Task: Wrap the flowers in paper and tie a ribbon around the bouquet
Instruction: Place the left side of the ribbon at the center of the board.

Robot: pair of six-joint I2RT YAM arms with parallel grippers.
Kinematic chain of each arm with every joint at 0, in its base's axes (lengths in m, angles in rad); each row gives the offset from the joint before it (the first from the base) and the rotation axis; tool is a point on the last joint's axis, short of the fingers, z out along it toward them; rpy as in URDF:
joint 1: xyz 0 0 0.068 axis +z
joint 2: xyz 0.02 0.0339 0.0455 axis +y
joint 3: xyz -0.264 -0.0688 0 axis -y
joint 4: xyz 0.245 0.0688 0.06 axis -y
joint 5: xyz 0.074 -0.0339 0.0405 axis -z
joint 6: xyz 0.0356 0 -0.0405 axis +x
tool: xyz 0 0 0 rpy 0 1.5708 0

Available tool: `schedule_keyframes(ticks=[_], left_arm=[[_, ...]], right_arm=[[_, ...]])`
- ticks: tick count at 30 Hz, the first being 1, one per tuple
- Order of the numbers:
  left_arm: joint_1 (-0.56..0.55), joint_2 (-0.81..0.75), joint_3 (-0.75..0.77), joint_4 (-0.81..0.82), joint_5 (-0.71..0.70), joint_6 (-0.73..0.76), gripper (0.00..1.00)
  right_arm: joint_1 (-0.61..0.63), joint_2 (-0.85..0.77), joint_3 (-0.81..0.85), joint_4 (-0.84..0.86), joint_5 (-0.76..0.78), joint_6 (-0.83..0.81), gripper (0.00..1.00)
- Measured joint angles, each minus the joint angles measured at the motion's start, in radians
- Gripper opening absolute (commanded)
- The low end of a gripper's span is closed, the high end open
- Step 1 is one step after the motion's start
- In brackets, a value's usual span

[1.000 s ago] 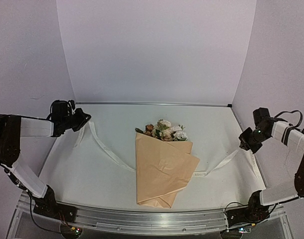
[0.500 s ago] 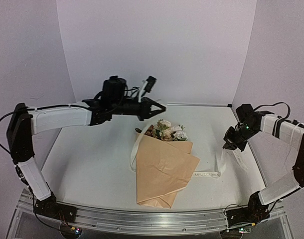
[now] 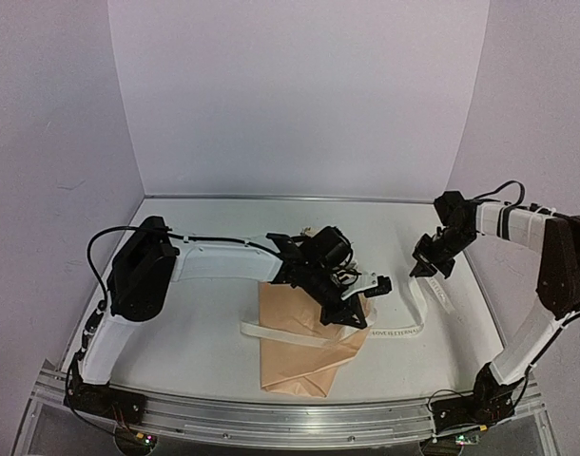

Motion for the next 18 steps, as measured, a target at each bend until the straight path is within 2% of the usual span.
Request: schedule_keyframes(ticks=[6,18], left_arm=[[-0.012,0.035,0.121,-0.069,-0.012,0.091,0.01],[-0.045,0.038,0.251,-0.037,0.066,0.248,0.03]], right_arm=[[0.001,0.057,0.112,-0.040,-0.012,-0.028,0.00],[0.001,0.331,0.403,-0.145,-0.041,-0.090,0.00]])
